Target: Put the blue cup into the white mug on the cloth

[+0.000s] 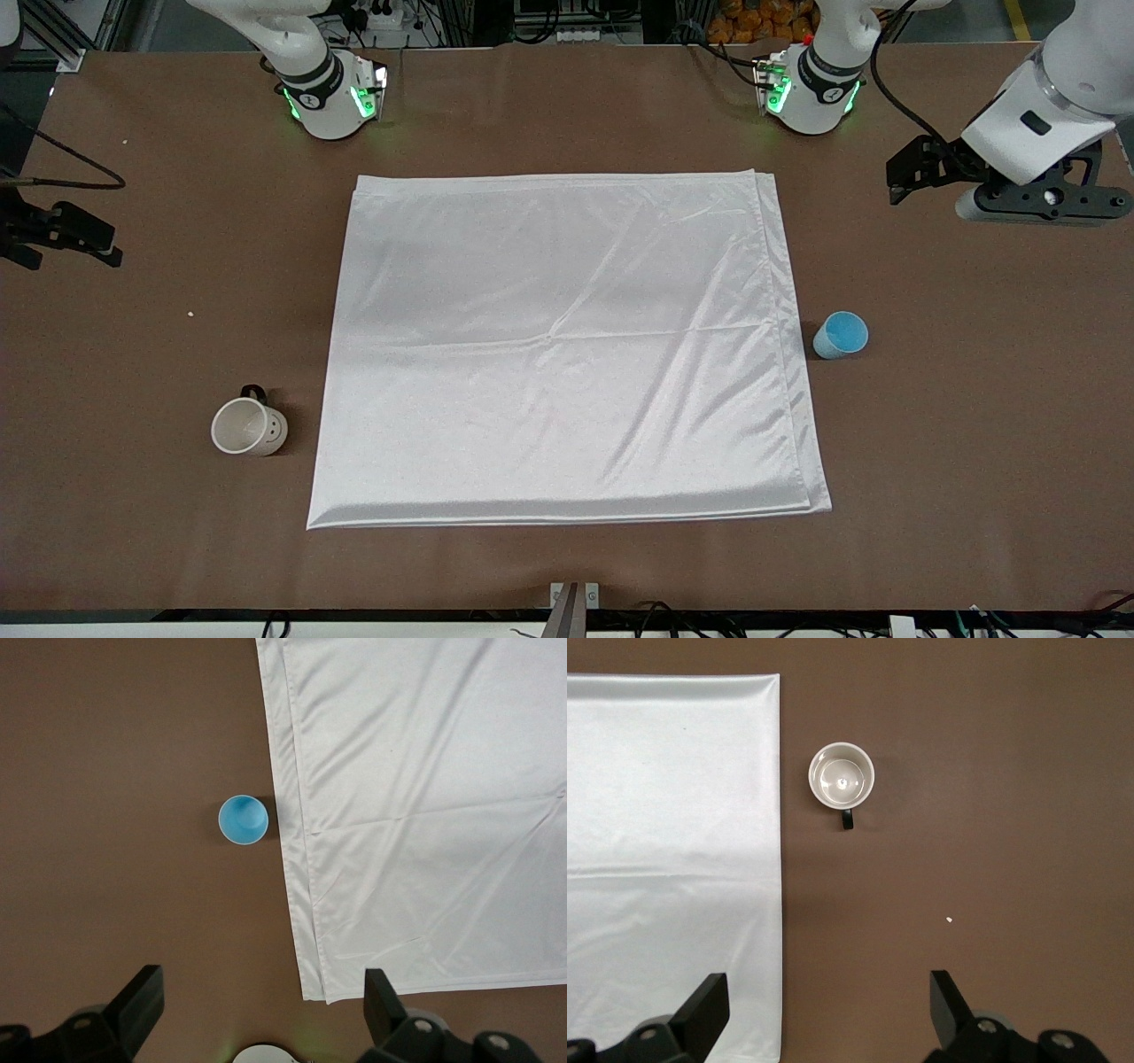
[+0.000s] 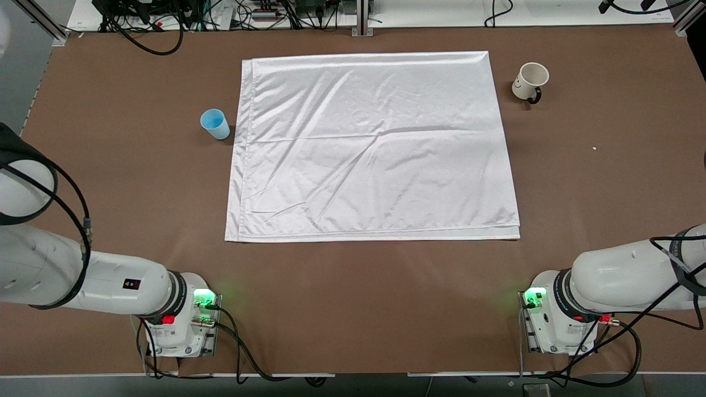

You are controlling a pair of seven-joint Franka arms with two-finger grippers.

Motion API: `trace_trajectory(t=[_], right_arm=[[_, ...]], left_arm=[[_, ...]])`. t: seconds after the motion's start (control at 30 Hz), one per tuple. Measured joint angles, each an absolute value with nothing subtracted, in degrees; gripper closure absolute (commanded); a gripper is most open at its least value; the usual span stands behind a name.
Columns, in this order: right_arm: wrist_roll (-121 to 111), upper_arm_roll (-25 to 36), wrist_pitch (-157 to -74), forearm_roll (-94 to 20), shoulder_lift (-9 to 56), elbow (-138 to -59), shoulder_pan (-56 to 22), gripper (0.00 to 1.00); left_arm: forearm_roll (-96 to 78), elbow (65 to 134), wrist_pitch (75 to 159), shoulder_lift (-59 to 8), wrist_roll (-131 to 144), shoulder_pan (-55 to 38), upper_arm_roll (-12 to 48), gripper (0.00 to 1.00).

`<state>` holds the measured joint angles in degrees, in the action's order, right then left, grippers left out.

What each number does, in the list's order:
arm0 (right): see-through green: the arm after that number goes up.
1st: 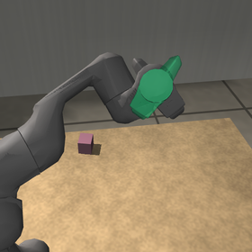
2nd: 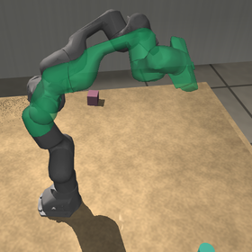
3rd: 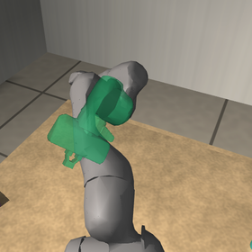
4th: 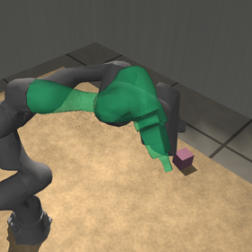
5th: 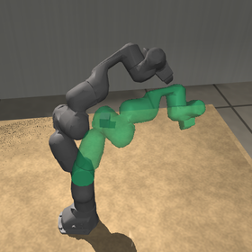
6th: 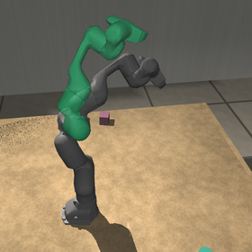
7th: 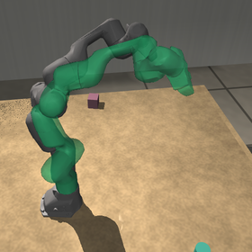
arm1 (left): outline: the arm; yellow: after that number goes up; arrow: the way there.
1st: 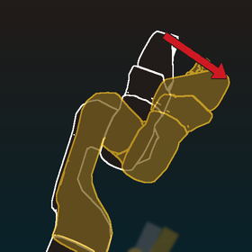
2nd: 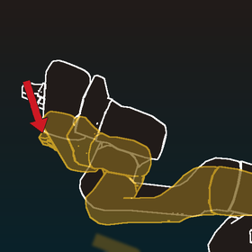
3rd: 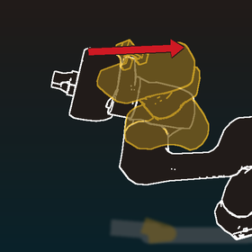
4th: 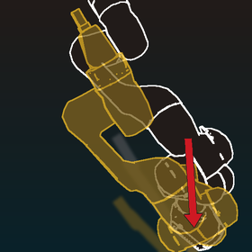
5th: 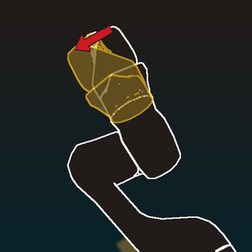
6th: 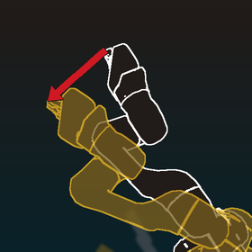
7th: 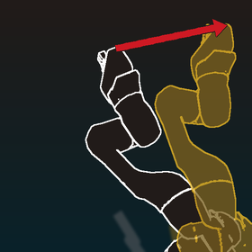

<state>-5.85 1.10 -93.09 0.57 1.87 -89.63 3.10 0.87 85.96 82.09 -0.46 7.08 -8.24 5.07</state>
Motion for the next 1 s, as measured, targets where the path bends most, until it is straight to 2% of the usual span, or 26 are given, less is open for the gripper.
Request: trace_trajectory(t=[1.0], right_arm=[[-5.8,1.1,-93.0,-0.8,1.9,-89.6,3.0,0.0]], left_arm=[[0.9,85.9,82.4,-1.0,7.1,-8.2,5.1,0.0]])
